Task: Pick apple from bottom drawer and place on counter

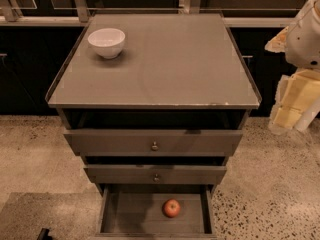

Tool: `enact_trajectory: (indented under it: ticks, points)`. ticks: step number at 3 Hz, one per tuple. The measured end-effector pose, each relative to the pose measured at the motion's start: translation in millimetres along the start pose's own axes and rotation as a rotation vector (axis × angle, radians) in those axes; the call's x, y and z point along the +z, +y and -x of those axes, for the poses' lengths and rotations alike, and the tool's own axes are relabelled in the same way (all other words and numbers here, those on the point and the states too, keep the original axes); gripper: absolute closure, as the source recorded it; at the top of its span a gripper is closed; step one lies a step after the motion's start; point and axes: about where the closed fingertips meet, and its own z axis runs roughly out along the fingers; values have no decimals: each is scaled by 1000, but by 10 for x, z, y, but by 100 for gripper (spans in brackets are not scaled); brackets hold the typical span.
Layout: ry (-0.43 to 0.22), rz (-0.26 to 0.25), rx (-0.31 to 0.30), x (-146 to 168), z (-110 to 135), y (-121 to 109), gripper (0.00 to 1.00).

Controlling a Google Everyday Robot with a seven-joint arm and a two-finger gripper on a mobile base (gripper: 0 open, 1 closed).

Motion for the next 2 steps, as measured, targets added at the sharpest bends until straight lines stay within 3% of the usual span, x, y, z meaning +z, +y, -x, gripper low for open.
enact_trajectory:
  ticks: [2]
  points:
    - [-33, -7, 1, 45, -3, 42, 0]
